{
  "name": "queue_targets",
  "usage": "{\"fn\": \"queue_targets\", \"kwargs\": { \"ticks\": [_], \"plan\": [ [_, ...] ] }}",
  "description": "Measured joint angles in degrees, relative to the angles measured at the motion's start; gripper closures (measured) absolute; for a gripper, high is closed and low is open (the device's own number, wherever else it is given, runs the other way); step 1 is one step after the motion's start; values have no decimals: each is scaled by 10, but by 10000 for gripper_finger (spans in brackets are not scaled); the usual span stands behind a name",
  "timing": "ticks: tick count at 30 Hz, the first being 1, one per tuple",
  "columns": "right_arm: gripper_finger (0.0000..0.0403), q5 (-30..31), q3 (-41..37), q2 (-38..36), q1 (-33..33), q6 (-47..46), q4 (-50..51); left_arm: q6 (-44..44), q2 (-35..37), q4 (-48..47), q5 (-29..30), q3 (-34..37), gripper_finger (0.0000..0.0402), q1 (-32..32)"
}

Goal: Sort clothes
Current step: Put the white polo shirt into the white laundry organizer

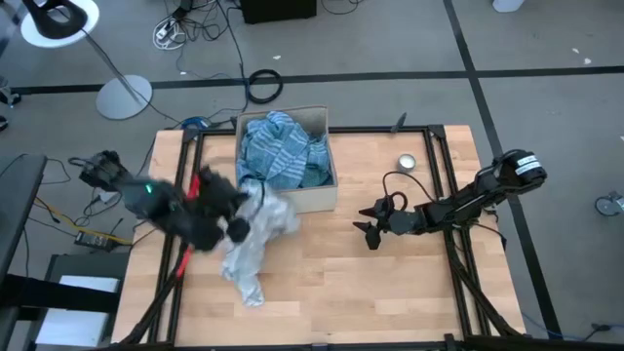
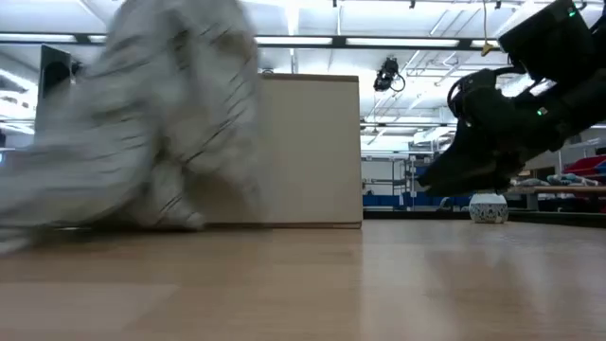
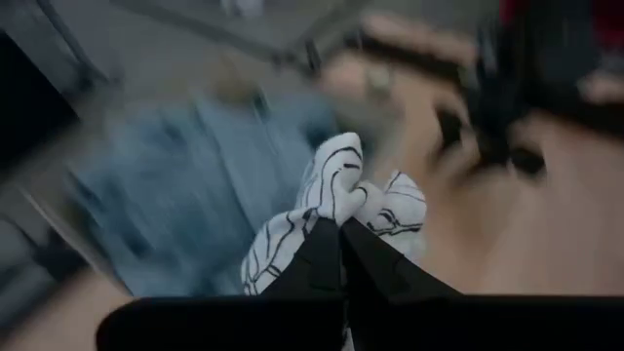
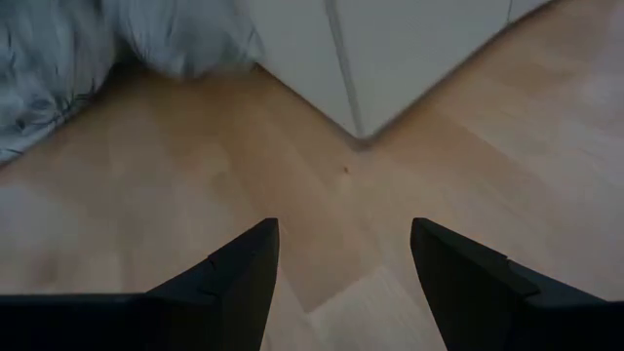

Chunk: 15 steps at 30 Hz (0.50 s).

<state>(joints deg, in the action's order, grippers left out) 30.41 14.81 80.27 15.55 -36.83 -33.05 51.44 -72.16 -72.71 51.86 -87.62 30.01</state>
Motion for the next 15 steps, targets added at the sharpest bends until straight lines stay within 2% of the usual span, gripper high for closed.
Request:
{"fn": "queue_targets", "kwargs": {
  "ticks": [5,10,15],
  "plan": [
    [167,3,0,26,-4,-6,-1,-246,0,110,45,-101,401,-97],
    [167,3,1,40,-14,-11,-13,-511,0,322,35,-150,401,-203],
    [167,3,1,40,-14,-10,-14,-709,-8,539,31,-159,401,-284]
  ]
}}
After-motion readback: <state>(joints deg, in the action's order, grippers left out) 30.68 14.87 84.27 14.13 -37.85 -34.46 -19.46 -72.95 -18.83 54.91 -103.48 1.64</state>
